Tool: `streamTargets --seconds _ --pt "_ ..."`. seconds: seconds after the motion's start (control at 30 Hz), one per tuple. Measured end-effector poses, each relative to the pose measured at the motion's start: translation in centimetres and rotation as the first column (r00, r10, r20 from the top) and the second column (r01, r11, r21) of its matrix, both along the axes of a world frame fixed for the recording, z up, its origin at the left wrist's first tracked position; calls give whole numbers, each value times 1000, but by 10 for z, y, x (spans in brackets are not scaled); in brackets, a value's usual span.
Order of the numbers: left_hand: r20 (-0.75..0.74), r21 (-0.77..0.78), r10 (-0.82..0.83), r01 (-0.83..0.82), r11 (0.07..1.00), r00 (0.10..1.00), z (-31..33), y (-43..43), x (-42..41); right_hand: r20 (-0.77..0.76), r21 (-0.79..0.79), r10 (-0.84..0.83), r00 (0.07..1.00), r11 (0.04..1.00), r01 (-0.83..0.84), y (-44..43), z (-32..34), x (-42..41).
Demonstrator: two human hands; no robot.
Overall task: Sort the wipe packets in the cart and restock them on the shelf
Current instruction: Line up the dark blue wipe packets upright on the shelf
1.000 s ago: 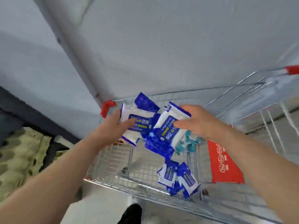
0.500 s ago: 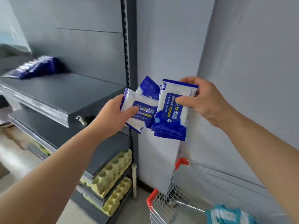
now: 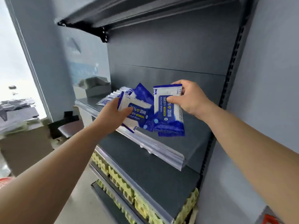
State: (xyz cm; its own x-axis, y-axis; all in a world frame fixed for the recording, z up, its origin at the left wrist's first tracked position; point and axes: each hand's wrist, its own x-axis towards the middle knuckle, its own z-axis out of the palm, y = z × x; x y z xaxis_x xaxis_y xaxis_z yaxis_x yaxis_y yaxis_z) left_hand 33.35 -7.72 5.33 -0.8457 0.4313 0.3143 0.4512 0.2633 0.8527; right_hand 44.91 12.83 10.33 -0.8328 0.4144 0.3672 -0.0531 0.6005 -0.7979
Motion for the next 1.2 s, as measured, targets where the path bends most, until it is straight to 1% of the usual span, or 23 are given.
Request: streamTargets --seconds 0.13,0.3,0.47,0.73,0.9,1.0,1.1,1.13,1.2 --pt "48 37 23 -25 999 999 4 -30 -73 24 25 -48 999 999 47 -34 2 -75" --pt "48 25 29 -30 999 998 -2 -41 -150 79 73 -96 992 993 90 -48 -8 -159" --pt "42 5 9 -9 1000 999 -13 -31 -227 134 124 -146 980 984 130 -38 -22 -241" --pt "87 -80 -2 9 997 996 -25 -4 -352 239 225 -259 936 952 206 -6 -39 -362" --pt "149 -114 -74 91 989 986 -42 -2 -415 344 315 -378 859 909 274 3 -63 -419" --pt "188 -85 -160 178 980 969 -52 0 -448 392 362 -446 804 879 311 7 -76 -444" --pt "225 -66 -269 290 955 936 -59 1 -484 440 383 -476 761 866 321 6 -84 -463" --pt "226 -72 -307 330 941 925 -61 1 -497 440 380 -475 762 867 322 4 -86 -468" --pt "233 -82 -383 410 908 894 -64 1 -519 379 337 -442 813 884 324 -2 -85 -480"
